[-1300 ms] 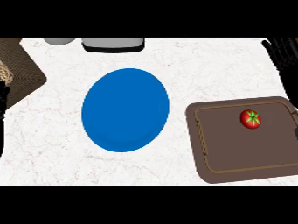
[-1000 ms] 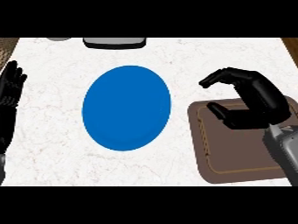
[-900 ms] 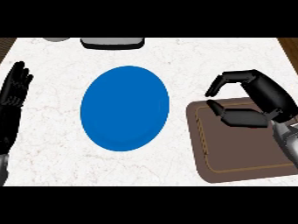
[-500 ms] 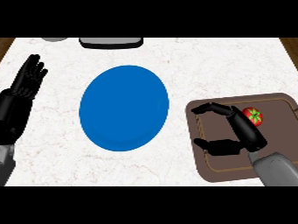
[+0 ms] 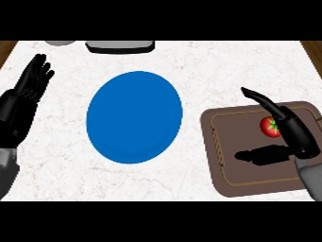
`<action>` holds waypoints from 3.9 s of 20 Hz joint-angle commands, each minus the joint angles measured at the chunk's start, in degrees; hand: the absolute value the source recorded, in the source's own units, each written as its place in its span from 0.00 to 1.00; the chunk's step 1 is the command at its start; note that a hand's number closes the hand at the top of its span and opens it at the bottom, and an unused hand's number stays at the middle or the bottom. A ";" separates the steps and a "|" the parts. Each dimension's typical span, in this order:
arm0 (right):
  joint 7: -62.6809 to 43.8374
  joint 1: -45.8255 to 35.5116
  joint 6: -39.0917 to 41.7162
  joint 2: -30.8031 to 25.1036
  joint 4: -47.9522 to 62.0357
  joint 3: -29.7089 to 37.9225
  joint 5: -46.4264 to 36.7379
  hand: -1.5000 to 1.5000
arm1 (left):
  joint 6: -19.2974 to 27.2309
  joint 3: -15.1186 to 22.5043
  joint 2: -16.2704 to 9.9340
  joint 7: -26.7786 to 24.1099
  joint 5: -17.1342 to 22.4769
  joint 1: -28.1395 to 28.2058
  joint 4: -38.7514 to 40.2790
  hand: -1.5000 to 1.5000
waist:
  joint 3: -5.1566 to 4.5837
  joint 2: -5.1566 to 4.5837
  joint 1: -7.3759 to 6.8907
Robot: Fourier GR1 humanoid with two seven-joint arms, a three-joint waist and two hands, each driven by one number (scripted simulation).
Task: Pick the tomato from the tray and place it in the plate
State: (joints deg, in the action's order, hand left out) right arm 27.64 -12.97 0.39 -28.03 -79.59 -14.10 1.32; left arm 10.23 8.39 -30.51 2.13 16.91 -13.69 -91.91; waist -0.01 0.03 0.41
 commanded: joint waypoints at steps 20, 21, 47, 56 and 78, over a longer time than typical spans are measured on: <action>-49.42 -7.84 26.68 -18.51 -13.33 -10.22 -18.53 0.00 | -1.12 -0.59 4.25 0.94 -4.03 -2.23 0.99 0.50 | -0.01 0.04 -0.38; -51.39 -10.56 29.09 -17.20 -12.39 -8.57 -18.27 0.00 | -3.20 -1.69 3.54 1.07 -3.47 -1.68 1.08 0.50 | -0.01 0.00 -0.59; -33.41 -9.36 23.82 -4.97 18.57 -3.73 -46.27 0.00 | -8.13 -8.17 9.41 4.63 -10.17 0.29 -2.49 0.50 | 0.02 -0.02 -0.62; -25.28 -13.43 9.65 -0.23 26.50 -1.80 -51.79 1.00 | -10.69 -9.72 9.83 4.63 -9.62 -1.94 -0.43 0.50 | 0.08 -0.18 -1.05; -62.82 21.94 -7.98 8.59 -29.30 -3.60 -62.02 1.00 | -9.05 -11.45 11.01 4.36 -11.10 2.69 -1.56 0.50 | -0.19 1.11 3.09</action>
State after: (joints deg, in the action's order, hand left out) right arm -32.30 3.36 -6.64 -21.03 -94.54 -14.19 -58.85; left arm 0.47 -3.43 -20.45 5.86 5.97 -11.36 -92.87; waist -0.44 1.45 4.11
